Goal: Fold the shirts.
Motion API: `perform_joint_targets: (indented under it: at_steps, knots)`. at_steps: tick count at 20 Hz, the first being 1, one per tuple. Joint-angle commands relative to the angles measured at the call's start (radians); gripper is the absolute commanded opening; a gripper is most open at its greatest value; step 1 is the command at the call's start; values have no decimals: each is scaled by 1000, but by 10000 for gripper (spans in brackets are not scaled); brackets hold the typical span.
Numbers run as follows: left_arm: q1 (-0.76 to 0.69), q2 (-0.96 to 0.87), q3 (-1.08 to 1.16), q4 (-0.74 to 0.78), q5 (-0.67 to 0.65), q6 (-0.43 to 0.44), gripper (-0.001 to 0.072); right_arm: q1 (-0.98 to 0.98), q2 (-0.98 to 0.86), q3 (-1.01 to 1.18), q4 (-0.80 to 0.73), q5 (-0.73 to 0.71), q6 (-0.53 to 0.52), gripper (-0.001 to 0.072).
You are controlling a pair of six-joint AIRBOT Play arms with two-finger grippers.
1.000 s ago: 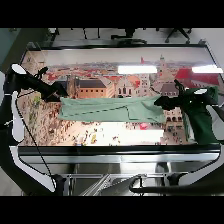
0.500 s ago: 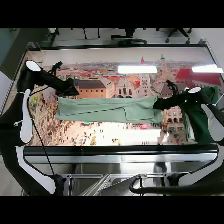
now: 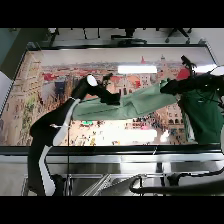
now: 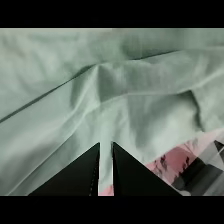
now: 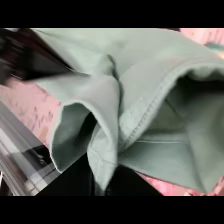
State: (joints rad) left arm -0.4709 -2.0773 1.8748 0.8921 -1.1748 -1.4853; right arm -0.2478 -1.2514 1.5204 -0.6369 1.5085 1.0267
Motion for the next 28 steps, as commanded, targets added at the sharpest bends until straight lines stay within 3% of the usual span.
perform_joint_targets:
  at_steps: [1,7,10,13,17,22,26,27,28]
  knots:
    - [-134,-88,2,-5,174,-38,17,0,77,94,2,60,74,19]
    - [-135,-84,8,-193,229,-14,17,0,104,113,-52,86,89,19]
    - [-46,-23,118,-296,92,55,16,0,85,113,-67,73,101,18]
    - [90,106,208,-301,-54,65,16,8,80,113,-66,42,117,19]
    - [322,363,98,-316,-146,87,16,74,79,113,-66,-5,157,19]
    - [572,549,0,-316,-255,119,16,370,36,113,-66,-281,218,19]
    - [671,644,-149,-317,-217,204,16,706,-111,113,-67,-697,209,29]
    - [678,655,-188,-317,-209,234,16,785,-172,113,-66,-827,164,150]
    - [677,658,-221,-317,-208,260,16,853,-238,113,-66,-960,152,393]
